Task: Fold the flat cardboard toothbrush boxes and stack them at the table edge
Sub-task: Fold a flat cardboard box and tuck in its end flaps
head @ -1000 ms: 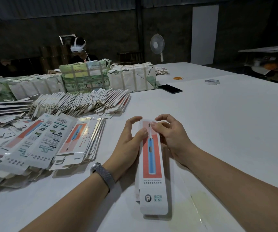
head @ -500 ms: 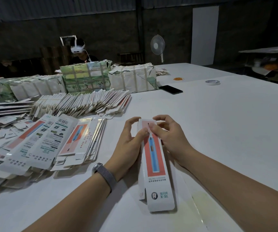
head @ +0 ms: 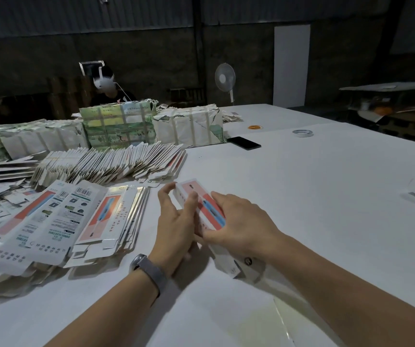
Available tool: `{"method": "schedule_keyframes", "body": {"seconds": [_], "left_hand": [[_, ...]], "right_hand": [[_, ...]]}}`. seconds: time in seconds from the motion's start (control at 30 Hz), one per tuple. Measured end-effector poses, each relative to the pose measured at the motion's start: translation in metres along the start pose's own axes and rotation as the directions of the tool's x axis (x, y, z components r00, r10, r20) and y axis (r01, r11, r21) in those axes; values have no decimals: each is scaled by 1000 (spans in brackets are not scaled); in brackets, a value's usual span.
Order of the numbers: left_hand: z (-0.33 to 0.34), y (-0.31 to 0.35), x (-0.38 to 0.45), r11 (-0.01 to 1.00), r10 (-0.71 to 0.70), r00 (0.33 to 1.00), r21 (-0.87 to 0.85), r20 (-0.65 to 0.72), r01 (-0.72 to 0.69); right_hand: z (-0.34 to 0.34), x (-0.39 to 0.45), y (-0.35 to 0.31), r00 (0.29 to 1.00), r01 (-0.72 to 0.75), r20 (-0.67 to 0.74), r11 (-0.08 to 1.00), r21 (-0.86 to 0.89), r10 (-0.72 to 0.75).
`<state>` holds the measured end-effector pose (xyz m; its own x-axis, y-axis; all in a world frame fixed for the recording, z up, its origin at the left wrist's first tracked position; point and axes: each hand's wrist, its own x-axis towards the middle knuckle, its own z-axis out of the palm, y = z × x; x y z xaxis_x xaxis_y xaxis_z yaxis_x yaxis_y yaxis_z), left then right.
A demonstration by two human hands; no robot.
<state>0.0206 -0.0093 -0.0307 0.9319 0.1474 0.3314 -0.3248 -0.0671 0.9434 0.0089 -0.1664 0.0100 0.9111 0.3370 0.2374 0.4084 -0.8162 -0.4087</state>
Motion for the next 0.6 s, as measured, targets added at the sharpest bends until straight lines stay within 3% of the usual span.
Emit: {"method": "schedule_keyframes", "body": {"seconds": [0.2,0.3,0.4,0.5,0.6], "left_hand": [[-1,3,0,999,-16,999,34,-33,17],[-1,5,-1,994,-47,999,96,13,46],[-4,3,-1,986,-69,996,154,48,61],[-7,2,-3,977,-122,991,180,54,110],[-11,-15,3,973,-163,986,171,34,155]], "right_hand": [[-26,3,11,995,-96,15,995,5,96],[-54,-1,31,988,-137,-76,991,7,137],[-86,-21,69,969,-234,-109,967,-99,224],[-121,-54,128,915,-402,-131,886,-230,382],[-165,-92,191,824,-567,-241,758,-323,513]]}}
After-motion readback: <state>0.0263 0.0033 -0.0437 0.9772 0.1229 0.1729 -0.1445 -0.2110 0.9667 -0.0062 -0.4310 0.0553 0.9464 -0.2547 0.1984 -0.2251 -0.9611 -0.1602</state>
